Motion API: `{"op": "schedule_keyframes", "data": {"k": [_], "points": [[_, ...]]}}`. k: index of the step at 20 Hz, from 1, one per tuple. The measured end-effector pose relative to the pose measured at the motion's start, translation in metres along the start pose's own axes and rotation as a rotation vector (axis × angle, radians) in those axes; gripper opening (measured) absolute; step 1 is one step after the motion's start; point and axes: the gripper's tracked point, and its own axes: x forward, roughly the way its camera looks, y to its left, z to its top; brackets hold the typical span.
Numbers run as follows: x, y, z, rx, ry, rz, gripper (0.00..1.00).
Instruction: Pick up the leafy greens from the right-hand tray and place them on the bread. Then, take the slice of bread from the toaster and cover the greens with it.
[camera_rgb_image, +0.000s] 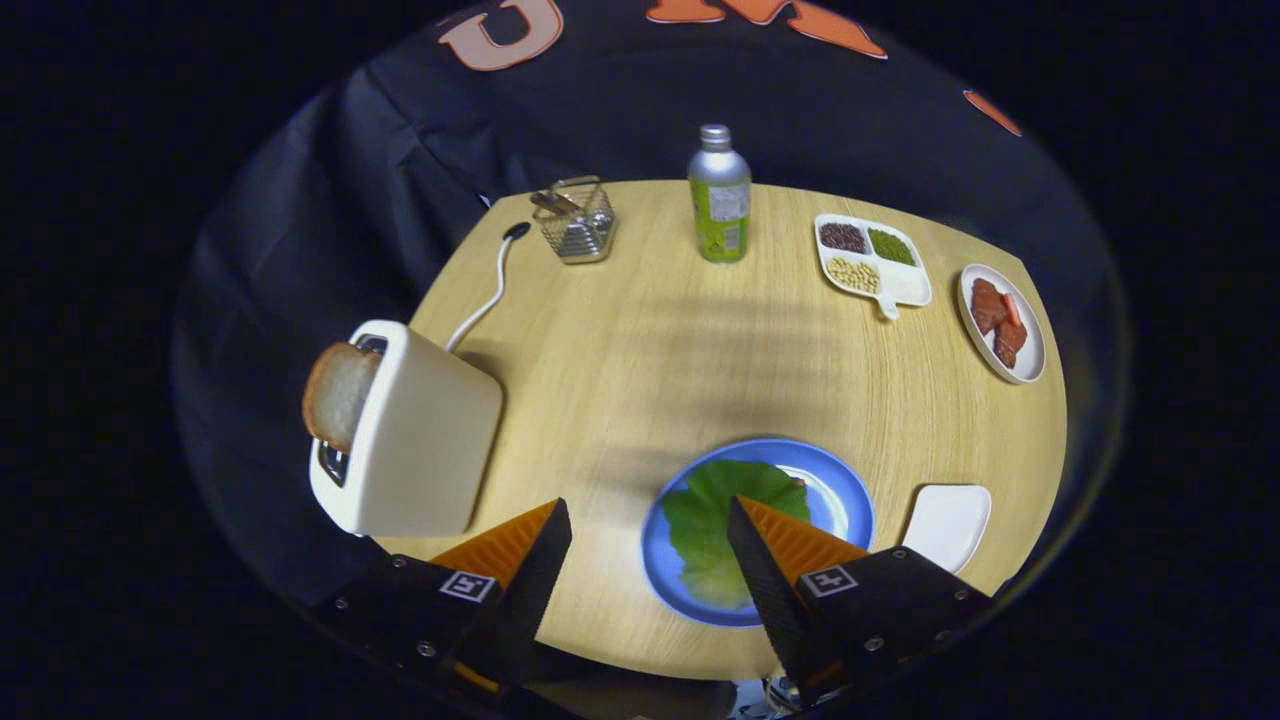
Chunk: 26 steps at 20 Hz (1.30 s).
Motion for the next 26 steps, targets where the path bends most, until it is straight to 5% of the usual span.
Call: {"op": "schedule_keyframes", "data": {"k": [14, 26], "points": [[-0.006, 0.220, 0.062, -0.092, 0.052, 0.230, 0.91], [0.045, 0.240, 0.048, -0.139, 0.154, 0.102, 0.52]]}}
